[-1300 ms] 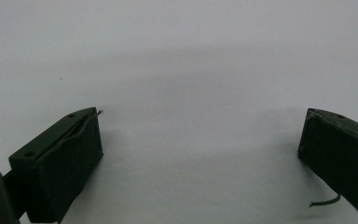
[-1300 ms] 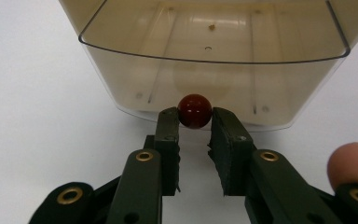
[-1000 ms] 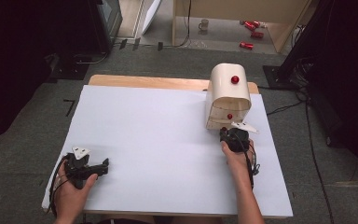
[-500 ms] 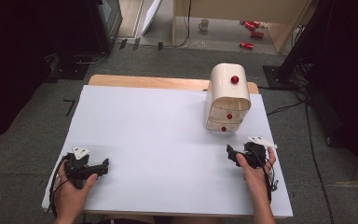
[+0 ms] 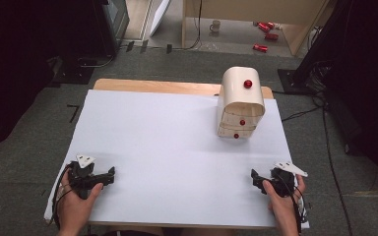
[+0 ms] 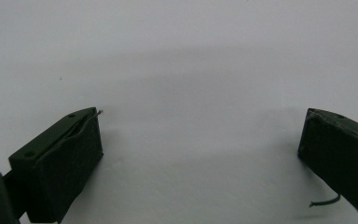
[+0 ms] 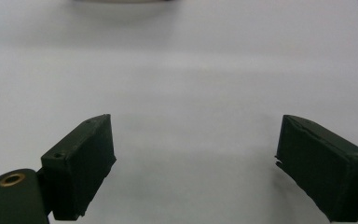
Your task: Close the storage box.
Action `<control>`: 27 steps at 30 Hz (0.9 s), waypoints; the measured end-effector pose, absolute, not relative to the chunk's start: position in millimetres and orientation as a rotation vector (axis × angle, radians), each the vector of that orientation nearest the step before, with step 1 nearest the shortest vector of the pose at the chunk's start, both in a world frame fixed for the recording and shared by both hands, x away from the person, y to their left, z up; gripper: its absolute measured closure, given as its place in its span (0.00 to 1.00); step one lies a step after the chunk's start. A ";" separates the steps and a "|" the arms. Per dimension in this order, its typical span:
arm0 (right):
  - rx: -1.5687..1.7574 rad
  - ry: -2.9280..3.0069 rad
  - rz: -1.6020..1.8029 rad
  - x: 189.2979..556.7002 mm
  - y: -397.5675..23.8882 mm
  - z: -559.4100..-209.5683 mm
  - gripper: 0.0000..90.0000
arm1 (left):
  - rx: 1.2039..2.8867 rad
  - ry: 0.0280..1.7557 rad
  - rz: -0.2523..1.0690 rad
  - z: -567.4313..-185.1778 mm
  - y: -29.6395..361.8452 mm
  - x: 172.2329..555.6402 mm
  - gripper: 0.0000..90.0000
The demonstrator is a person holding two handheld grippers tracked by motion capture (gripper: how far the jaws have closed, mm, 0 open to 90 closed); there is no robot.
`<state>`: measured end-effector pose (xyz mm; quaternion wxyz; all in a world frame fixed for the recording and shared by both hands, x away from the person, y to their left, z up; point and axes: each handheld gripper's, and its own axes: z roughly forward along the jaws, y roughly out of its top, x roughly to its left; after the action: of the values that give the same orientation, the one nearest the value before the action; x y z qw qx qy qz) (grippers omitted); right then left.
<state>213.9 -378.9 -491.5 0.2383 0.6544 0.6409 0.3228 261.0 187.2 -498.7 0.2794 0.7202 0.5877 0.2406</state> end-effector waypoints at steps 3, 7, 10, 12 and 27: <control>1.792 1.762 0.870 205.8 -382.9 -492.8 0.12 | 1.932 1.576 0.646 -498.7 187.3 261.0 0.00; 1.803 1.757 0.860 196.3 -387.9 -495.1 0.12 | 1.932 1.576 0.646 -498.7 187.2 260.9 0.00; 1.793 1.767 0.869 190.1 -391.0 -495.5 0.12 | 1.931 1.577 0.645 -498.7 187.2 260.9 0.00; 1.788 1.779 0.856 186.1 -392.7 -496.1 0.12 | 1.932 1.576 0.645 -498.7 187.2 260.9 0.00; 1.711 1.794 0.781 173.2 -394.6 -502.2 0.12 | 1.932 1.576 0.645 -498.7 187.2 260.8 0.00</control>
<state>173.2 -394.6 -502.2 0.2677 0.6342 0.6650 0.2896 260.8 187.2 -498.7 0.2792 0.7204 0.5875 0.2406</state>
